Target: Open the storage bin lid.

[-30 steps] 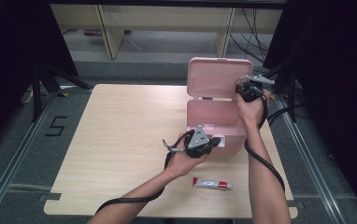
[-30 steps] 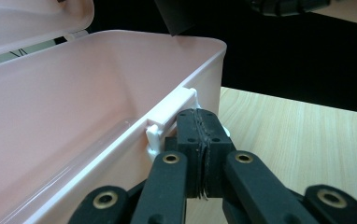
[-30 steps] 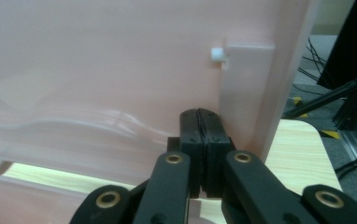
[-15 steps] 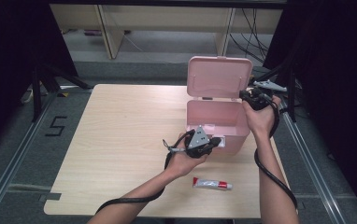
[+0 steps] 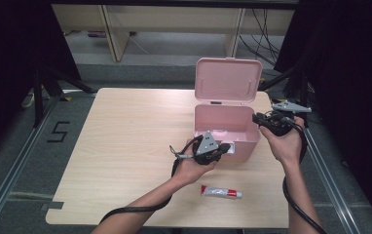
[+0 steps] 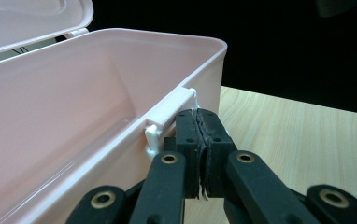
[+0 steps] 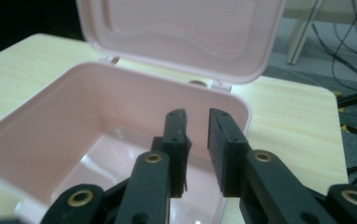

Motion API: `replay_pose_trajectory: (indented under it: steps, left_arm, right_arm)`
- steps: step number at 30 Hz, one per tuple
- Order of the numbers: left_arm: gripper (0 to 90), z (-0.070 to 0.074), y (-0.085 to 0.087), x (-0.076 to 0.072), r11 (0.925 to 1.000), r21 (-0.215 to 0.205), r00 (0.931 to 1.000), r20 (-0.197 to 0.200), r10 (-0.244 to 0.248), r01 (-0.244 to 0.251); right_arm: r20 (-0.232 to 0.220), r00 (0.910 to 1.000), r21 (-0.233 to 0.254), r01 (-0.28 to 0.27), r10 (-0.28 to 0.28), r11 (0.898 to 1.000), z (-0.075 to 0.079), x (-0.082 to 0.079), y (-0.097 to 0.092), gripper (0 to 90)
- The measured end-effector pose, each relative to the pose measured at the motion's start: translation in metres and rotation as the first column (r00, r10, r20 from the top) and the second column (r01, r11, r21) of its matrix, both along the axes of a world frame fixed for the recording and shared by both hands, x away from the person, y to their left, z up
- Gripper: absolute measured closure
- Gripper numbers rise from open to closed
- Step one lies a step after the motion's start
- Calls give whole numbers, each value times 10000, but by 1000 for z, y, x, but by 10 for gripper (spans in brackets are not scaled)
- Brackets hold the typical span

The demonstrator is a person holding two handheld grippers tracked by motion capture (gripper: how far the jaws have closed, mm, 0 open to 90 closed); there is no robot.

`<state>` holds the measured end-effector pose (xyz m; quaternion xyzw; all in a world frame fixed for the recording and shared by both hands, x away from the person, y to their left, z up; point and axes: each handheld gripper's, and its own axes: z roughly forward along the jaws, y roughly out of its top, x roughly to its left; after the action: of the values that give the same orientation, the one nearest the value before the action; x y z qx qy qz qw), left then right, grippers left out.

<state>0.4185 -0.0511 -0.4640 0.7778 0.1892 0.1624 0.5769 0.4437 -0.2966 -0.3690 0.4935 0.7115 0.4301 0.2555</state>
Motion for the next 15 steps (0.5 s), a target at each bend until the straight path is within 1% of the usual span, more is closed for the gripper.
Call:
replay_pose_trajectory:
  steps: [1, 2, 3, 4, 5, 6, 7, 9, 10, 12, 13, 14, 15]
  left_arm:
    - [871, 1, 0, 0, 10000, 77, 10000, -5, -15, 15]
    - [871, 1, 0, 0, 10000, 89, 10000, 25, -32, 31]
    - [870, 1, 0, 0, 10000, 79, 10000, 14, -22, 22]
    - [870, 1, 0, 0, 10000, 80, 10000, 7, -22, 22]
    - [870, 1, 0, 0, 10000, 76, 10000, 2, -24, 24]
    - [870, 1, 0, 0, 10000, 91, 10000, -4, -38, 38]
    - [870, 1, 0, 0, 9999, 100, 10000, -6, -41, 41]
    - [870, 1, 0, 0, 9999, 112, 10000, -2, -42, 42]
    - [871, 1, 0, 0, 9999, 105, 10000, -1, -45, 45]
    - [870, 1, 0, 0, 10000, 78, 10000, -40, -1, 1]
    - [870, 1, 0, 0, 10000, 80, 10000, -28, -3, 3]
    - [870, 1, 0, 0, 10000, 80, 10000, -33, -1, 2]
    - [870, 1, 0, 0, 10000, 88, 10000, -35, 5, -4]
  right_arm:
    - [-107, 9999, 21, -106, 106, 9999, 0, -3, -1, 769]
    - [-78, 9997, -139, -219, 218, 9997, 0, -5, -3, 762]
    - [-180, 9996, 2, -211, 211, 9998, -1, -7, -3, 758]
    - [-32, 9997, -182, -250, 249, 9995, -2, -9, -4, 752]
    - [-167, 9994, -169, -307, 305, 9994, -3, -12, -4, 744]
    - [-167, 9994, -169, -307, 305, 9994, -3, -12, -4, 744]
    - [-231, 9989, -216, -424, 419, 9989, -5, -17, -4, 736]
    - [-194, 9986, -160, -491, 487, 9987, -6, -18, -3, 733]
    - [-338, 9970, -198, -709, 702, 9973, -8, -23, -4, 733]
    - [-369, 9971, -195, -680, 673, 9975, -9, -25, -3, 733]
    - [-315, 9956, -249, -890, 882, 9957, -11, -28, -3, 733]
    - [-375, 9948, -255, -955, 945, 9951, -12, -29, -4, 733]
    - [-458, 9953, -128, -859, 852, 9962, -13, -34, -1, 733]
